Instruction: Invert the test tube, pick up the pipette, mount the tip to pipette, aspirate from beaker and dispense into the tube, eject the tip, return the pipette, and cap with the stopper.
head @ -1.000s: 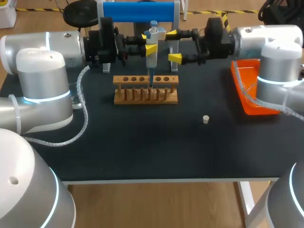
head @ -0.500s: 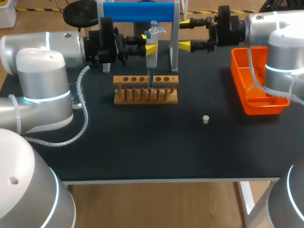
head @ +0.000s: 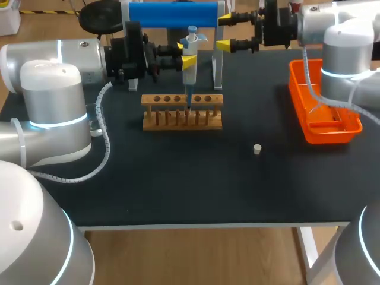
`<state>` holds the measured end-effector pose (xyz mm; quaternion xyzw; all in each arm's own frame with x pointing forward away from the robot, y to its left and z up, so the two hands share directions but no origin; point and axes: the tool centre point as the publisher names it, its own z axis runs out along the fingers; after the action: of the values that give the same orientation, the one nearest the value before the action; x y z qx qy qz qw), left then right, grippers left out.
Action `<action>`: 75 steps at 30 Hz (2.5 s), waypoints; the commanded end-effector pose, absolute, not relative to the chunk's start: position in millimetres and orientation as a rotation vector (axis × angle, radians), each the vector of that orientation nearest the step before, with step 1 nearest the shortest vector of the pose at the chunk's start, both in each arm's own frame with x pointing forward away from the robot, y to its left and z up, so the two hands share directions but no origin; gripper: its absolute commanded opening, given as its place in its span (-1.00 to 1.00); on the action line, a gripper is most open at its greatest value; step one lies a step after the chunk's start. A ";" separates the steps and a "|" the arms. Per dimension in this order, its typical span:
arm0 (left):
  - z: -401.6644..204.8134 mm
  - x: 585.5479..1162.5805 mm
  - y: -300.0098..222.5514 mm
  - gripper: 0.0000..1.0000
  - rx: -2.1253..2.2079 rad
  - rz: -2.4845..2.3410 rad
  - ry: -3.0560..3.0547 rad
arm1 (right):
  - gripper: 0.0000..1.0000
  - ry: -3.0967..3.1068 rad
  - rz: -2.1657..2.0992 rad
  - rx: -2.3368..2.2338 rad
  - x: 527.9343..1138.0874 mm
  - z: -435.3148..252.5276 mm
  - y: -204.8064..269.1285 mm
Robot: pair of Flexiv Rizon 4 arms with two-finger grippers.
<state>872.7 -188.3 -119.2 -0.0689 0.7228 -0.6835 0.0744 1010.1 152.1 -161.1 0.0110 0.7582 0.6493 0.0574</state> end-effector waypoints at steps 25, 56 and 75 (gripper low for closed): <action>-118.9 873.1 -189.1 -1.00 -0.208 -2.051 2.169 | 1.00 2.303 1.962 0.049 1016.3 -162.4 154.8; -118.9 873.1 -189.1 -1.00 -0.208 -2.051 2.169 | 1.00 2.273 1.819 0.250 1054.3 -180.2 175.6; -118.9 873.1 -189.1 -1.00 -0.208 -2.051 2.169 | 1.00 2.251 1.774 0.303 1061.5 -183.7 183.2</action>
<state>872.7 -188.3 -119.2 -0.0689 0.7228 -0.6835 0.0744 1060.8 180.4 -182.6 0.1027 0.7750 0.6103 0.1279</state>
